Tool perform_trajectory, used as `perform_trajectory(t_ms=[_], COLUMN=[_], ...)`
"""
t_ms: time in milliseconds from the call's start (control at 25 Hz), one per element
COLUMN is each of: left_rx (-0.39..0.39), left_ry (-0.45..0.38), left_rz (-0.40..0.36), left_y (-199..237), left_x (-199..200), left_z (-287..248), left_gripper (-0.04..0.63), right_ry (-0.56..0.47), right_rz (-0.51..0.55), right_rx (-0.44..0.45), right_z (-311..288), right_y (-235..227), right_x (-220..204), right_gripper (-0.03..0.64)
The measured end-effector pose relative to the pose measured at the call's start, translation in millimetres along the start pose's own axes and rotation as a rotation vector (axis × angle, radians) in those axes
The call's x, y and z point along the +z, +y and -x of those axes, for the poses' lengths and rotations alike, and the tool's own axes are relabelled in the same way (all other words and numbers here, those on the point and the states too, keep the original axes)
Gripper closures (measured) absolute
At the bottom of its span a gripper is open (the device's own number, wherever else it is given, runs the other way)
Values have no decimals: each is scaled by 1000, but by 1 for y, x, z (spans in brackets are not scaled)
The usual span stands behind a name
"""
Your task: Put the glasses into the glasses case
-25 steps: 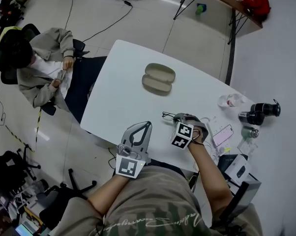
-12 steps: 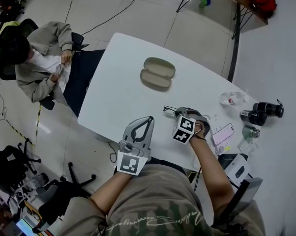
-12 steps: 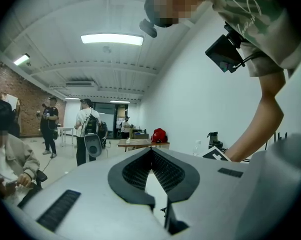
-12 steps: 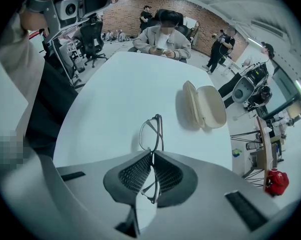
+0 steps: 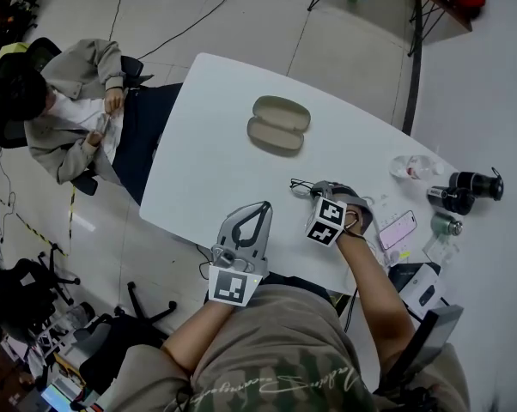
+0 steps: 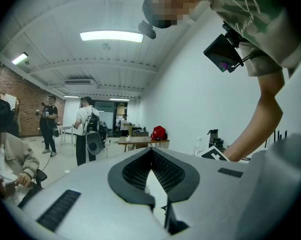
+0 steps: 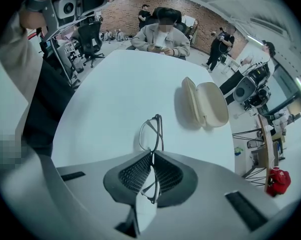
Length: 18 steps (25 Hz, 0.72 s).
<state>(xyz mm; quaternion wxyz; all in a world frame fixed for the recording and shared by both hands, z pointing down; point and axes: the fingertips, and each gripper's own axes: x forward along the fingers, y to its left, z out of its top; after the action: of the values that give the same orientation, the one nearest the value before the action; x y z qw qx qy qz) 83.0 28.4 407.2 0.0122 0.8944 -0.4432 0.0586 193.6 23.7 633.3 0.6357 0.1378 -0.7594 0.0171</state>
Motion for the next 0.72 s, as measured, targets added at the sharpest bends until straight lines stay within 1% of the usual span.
perform_trajectory(t_ms=[120, 320, 440, 560, 720], left_rx=[-3, 0, 2, 0, 8], left_ry=[10, -5, 2, 13, 4], left_rz=[0, 25, 44, 43, 36], left_y=[3, 7, 8, 9, 12], left_x=[-3, -3, -5, -8, -6], left_z=[-2, -4, -5, -6, -8], left_gripper=[589, 589, 589, 589, 589], right_ry=[-2, -3, -7, -6, -11], right_rz=[-6, -17, -17, -17, -30], right_rx=[22, 17, 17, 11, 17], right_z=[-3, -5, -7, -11, -13], right_y=[0, -5, -9, -13, -18], right_x=[0, 1, 1, -1, 0], right_gripper=[586, 586, 586, 586, 586])
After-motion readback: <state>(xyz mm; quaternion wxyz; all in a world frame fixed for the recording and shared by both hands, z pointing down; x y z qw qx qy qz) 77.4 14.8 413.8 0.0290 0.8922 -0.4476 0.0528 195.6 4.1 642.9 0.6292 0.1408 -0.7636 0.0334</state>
